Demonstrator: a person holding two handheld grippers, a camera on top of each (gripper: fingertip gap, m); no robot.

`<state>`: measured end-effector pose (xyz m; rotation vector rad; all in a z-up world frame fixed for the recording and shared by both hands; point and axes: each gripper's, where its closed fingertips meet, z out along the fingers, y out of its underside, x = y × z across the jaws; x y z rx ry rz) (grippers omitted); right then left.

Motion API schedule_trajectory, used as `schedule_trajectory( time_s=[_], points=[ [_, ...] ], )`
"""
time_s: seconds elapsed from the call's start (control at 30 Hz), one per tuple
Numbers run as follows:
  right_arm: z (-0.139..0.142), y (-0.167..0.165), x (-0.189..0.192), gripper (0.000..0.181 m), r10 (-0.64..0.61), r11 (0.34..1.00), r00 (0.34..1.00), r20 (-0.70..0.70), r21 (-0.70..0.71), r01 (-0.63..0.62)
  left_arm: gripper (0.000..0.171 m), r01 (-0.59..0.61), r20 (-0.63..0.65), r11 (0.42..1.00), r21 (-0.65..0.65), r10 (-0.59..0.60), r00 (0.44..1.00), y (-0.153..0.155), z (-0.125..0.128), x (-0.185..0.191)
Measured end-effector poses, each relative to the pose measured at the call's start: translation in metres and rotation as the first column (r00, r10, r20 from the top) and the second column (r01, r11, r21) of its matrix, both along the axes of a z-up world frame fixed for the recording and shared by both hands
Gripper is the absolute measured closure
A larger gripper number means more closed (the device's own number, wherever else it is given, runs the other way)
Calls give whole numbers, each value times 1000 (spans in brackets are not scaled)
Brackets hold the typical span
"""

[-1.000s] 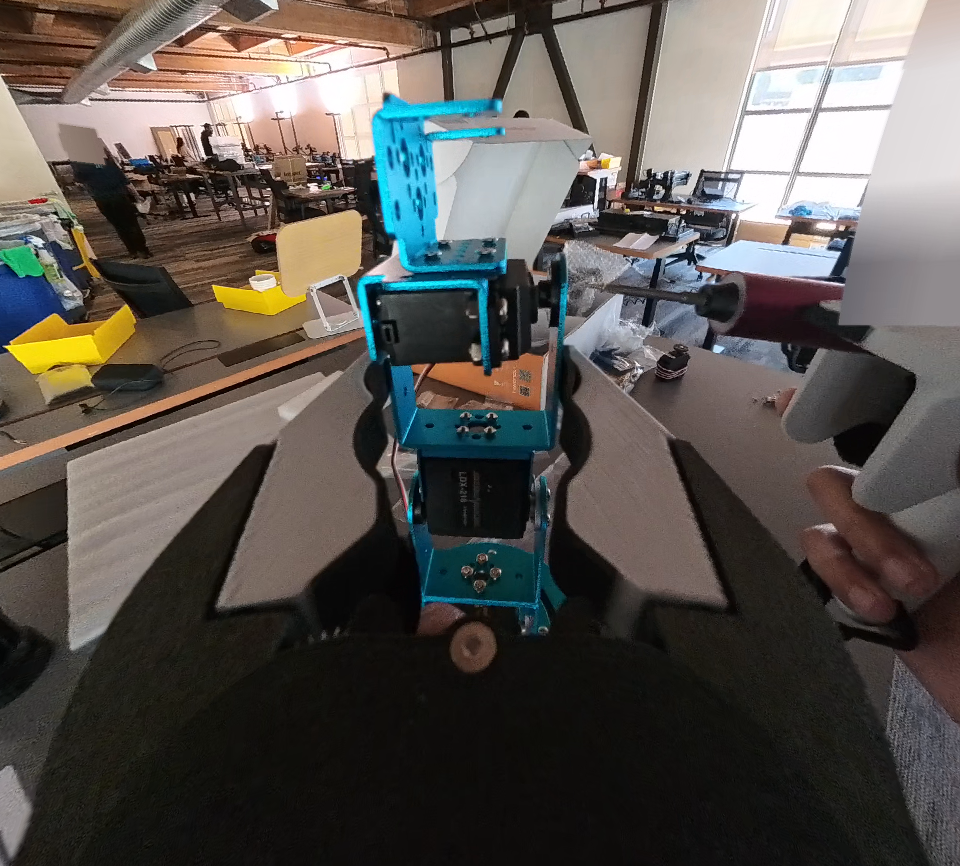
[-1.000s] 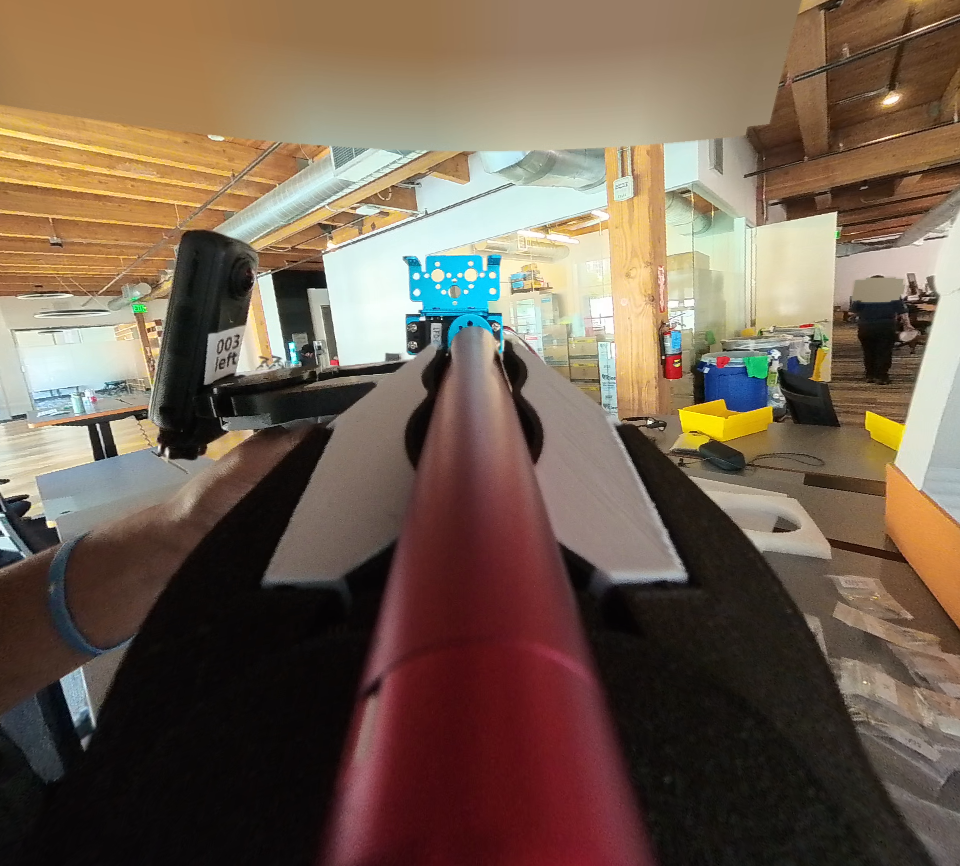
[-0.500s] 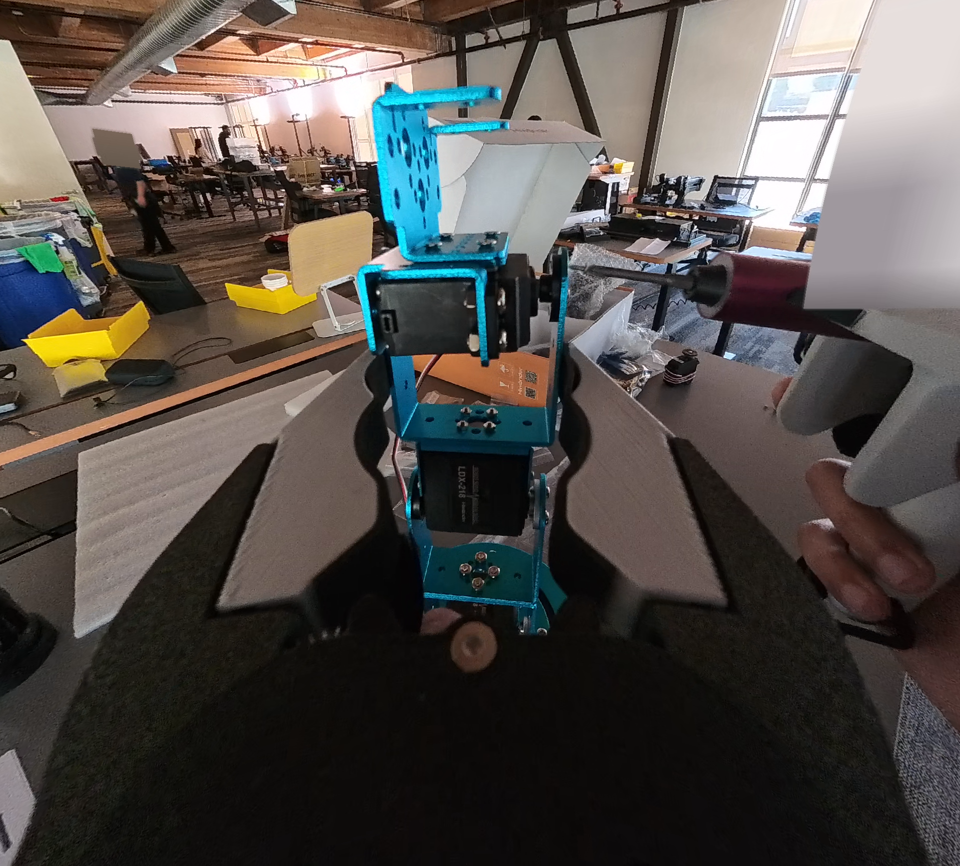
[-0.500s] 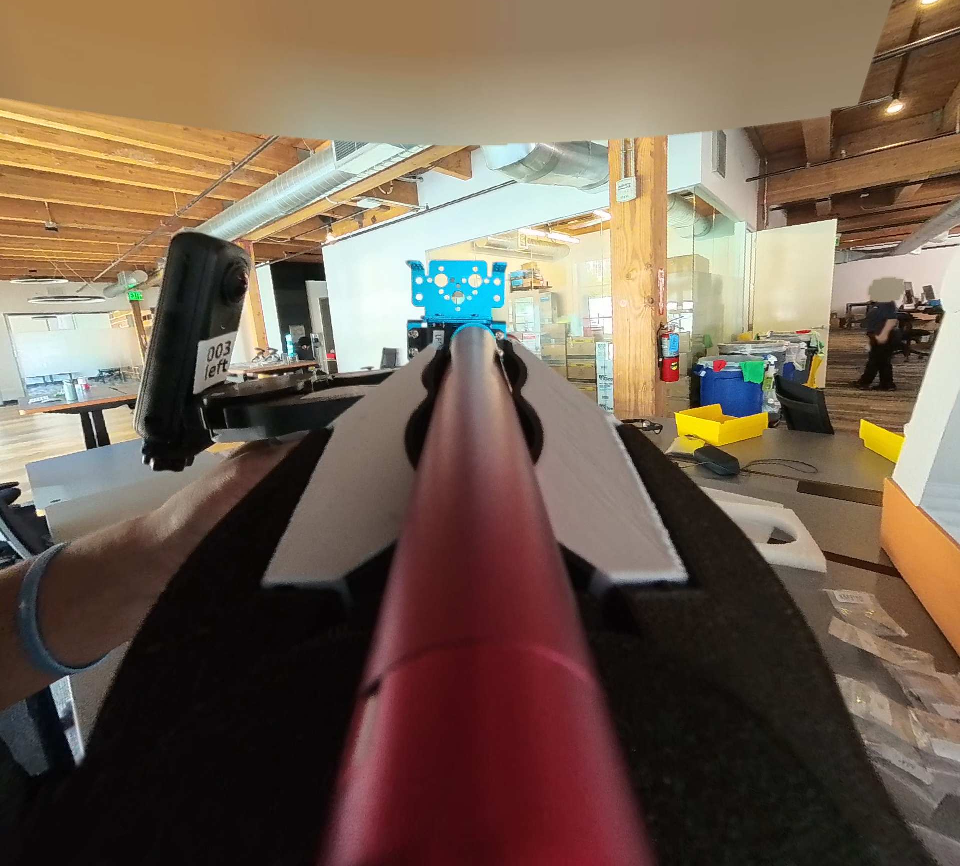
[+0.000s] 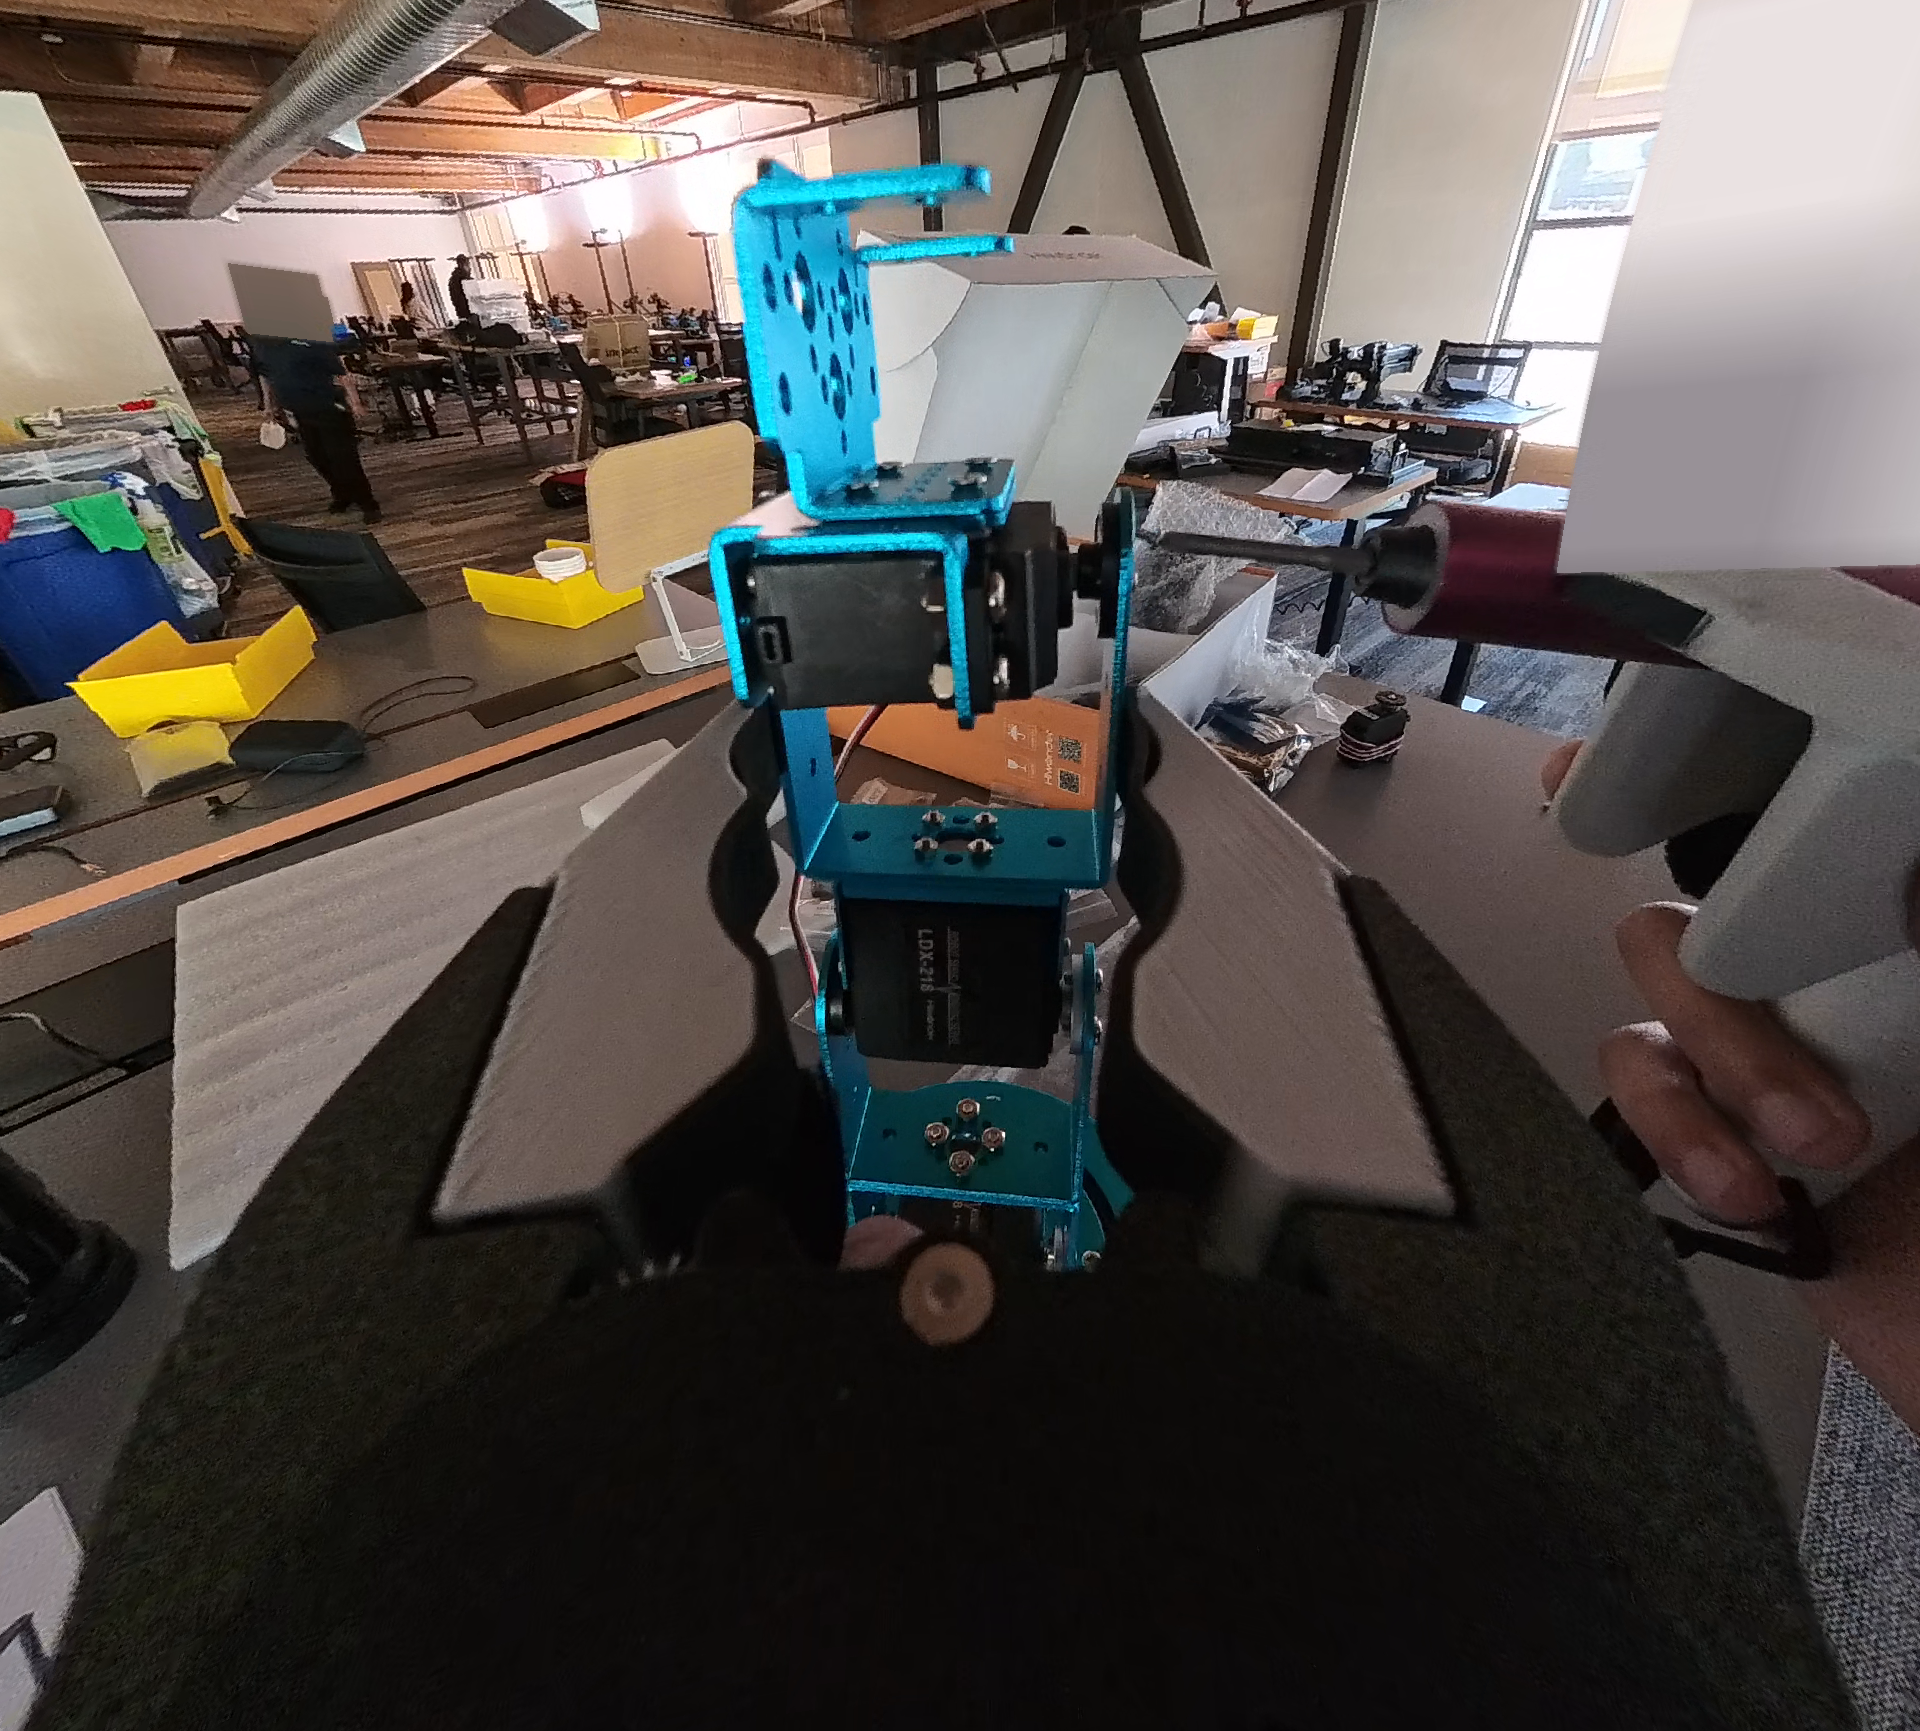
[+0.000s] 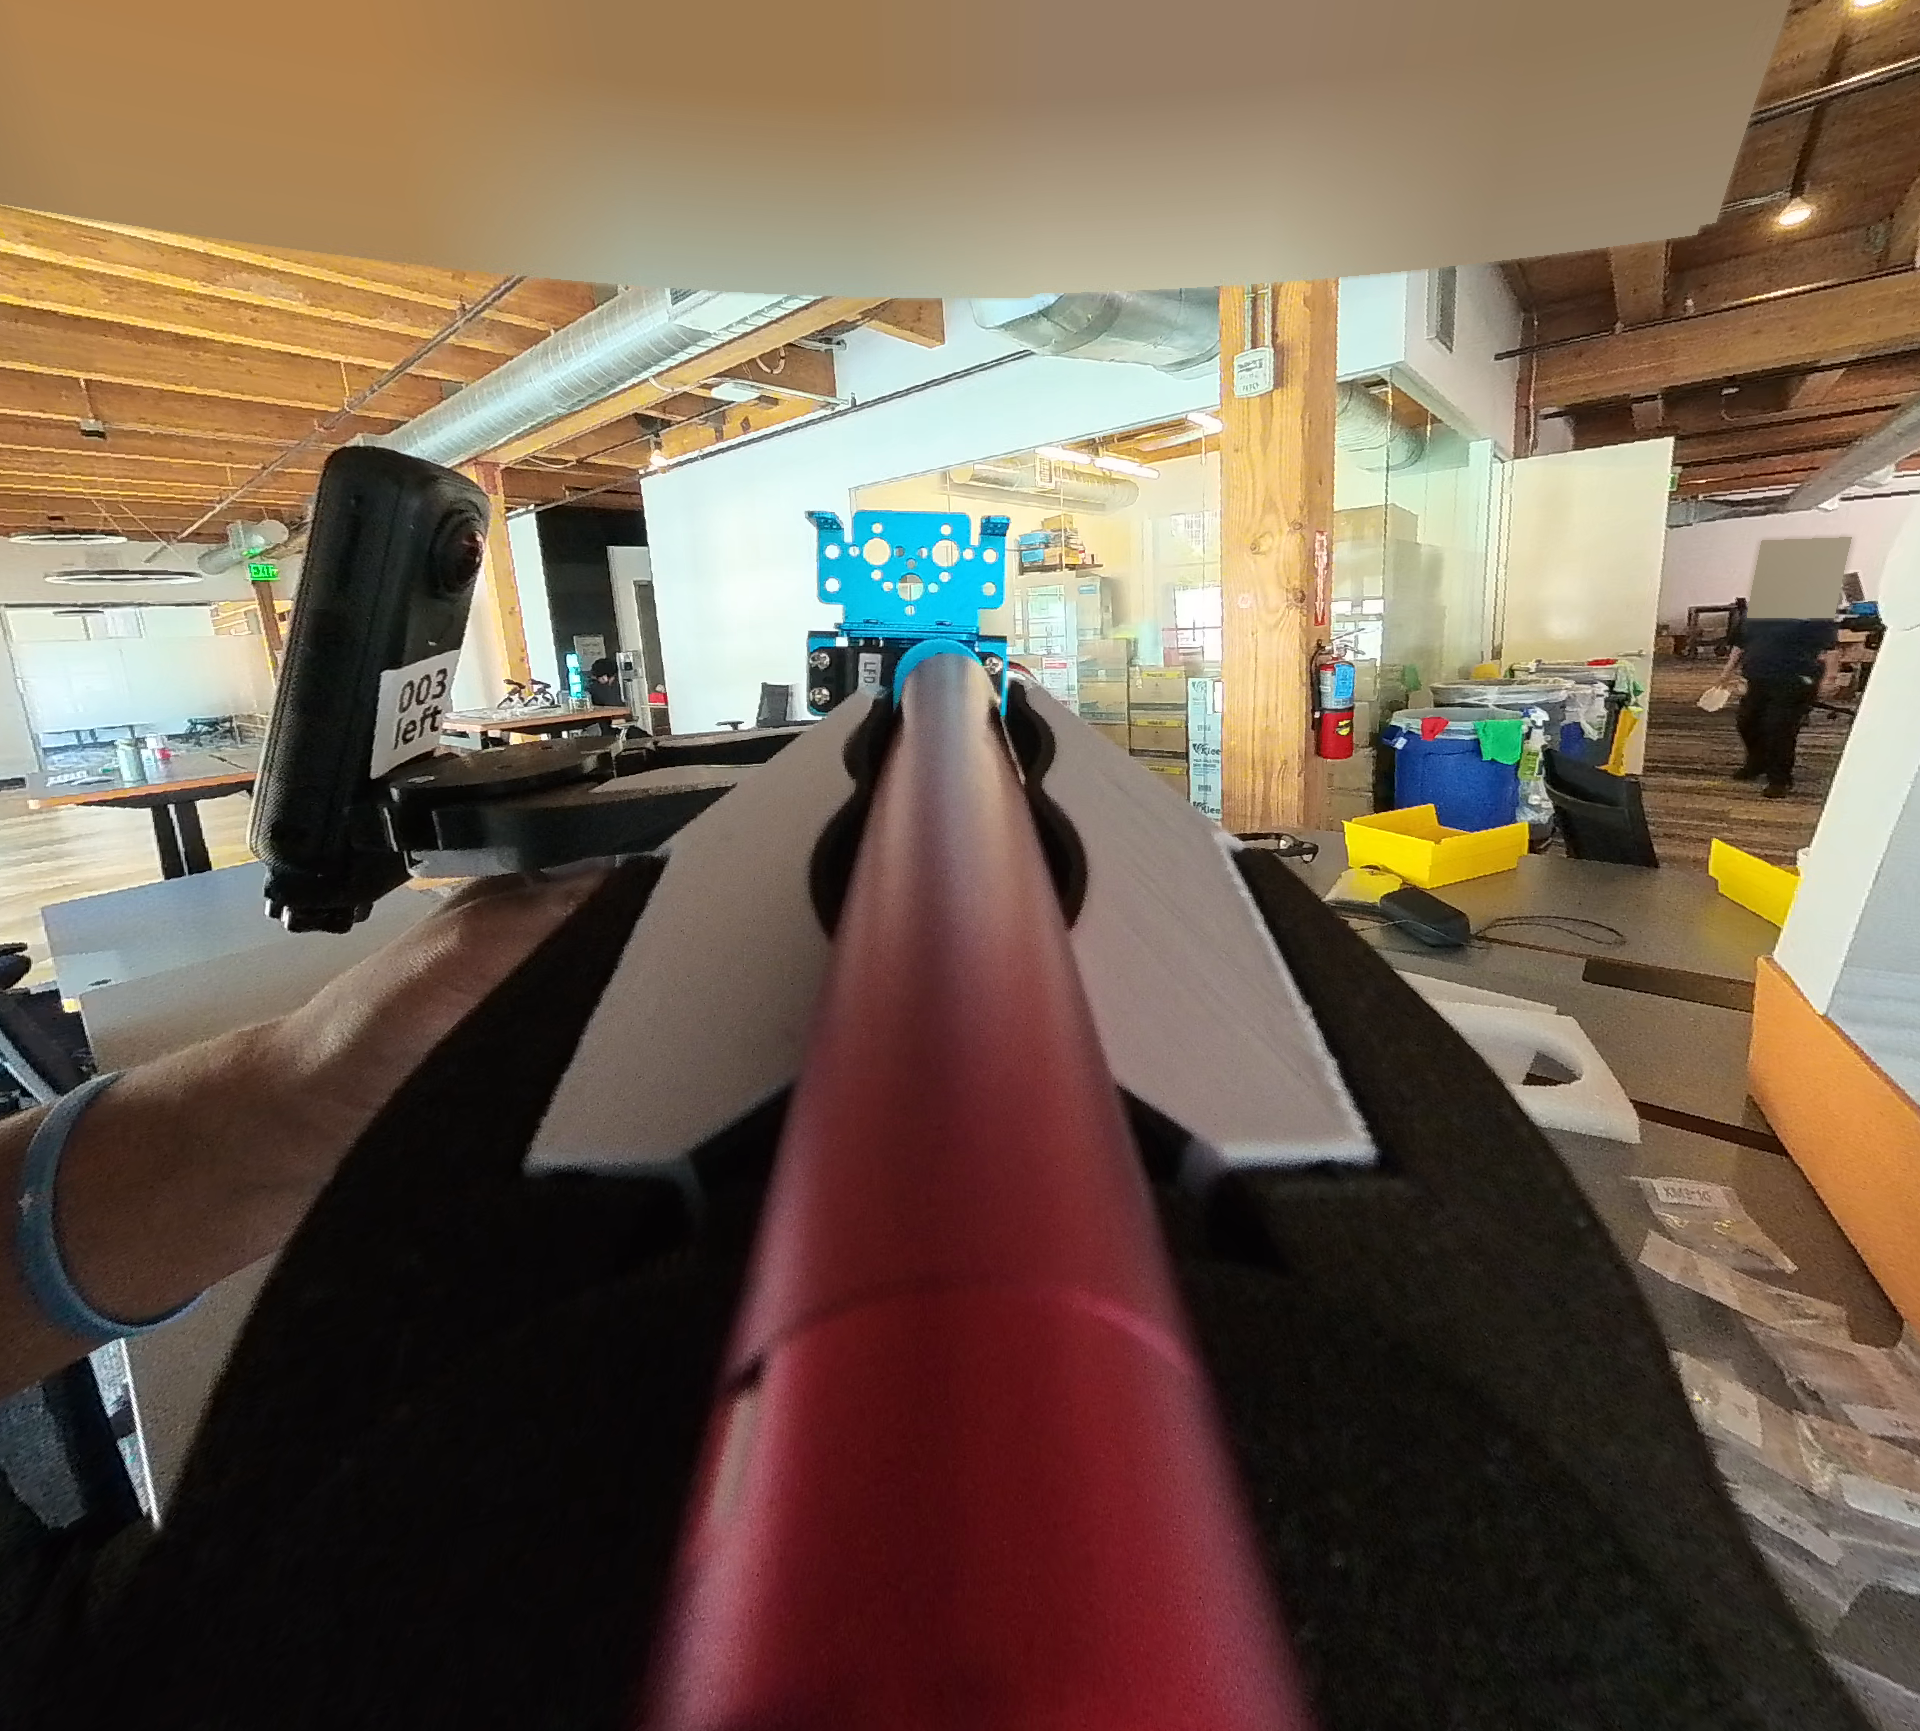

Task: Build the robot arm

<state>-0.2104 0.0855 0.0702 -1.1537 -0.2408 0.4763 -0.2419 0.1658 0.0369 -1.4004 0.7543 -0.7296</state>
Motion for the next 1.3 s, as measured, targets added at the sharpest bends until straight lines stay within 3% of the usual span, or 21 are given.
schedule_trajectory(
  time_s=[1.3],
  points=[
    [3,1,-3,159,7,1000,1000,27,-21,-7,107,-14,-27,1000,22,15,1000,0,-2,0]
  ],
)
